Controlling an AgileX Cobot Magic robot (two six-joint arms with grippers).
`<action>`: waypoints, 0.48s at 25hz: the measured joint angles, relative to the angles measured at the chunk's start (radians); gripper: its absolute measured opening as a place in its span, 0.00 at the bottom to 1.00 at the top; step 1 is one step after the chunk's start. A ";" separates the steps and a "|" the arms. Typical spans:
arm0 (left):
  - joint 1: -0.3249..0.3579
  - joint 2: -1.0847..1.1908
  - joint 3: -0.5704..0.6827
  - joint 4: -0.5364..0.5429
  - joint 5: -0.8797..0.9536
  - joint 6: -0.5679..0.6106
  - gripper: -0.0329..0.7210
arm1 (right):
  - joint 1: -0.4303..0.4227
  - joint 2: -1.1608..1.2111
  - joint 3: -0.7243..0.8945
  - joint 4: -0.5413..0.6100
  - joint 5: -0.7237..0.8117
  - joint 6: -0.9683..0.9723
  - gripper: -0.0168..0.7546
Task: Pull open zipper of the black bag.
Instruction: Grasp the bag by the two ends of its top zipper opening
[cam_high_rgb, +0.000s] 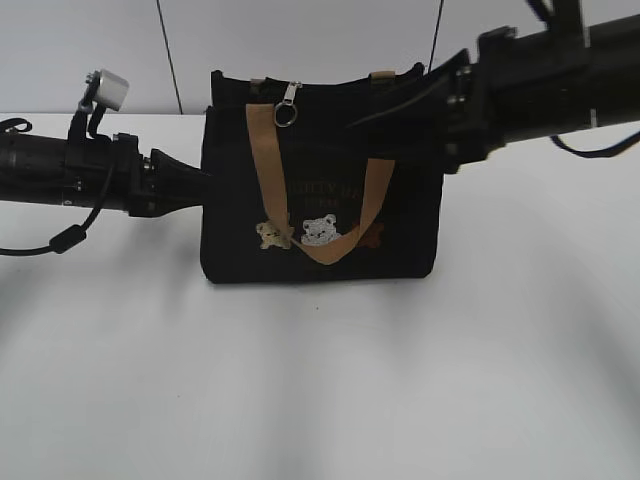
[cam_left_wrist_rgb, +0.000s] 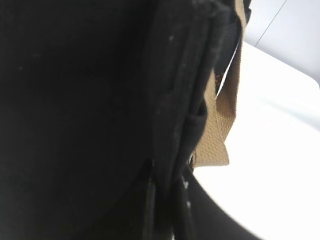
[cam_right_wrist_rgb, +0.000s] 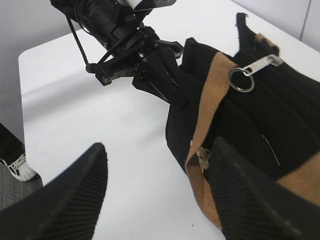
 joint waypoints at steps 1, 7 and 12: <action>0.000 0.000 0.000 0.000 0.000 0.000 0.09 | 0.024 0.031 -0.028 0.002 -0.010 -0.003 0.65; 0.000 0.000 0.000 0.008 -0.001 0.000 0.09 | 0.109 0.217 -0.170 0.007 -0.079 -0.006 0.65; 0.000 0.000 0.000 0.015 -0.008 0.000 0.09 | 0.126 0.336 -0.253 0.021 -0.100 -0.006 0.65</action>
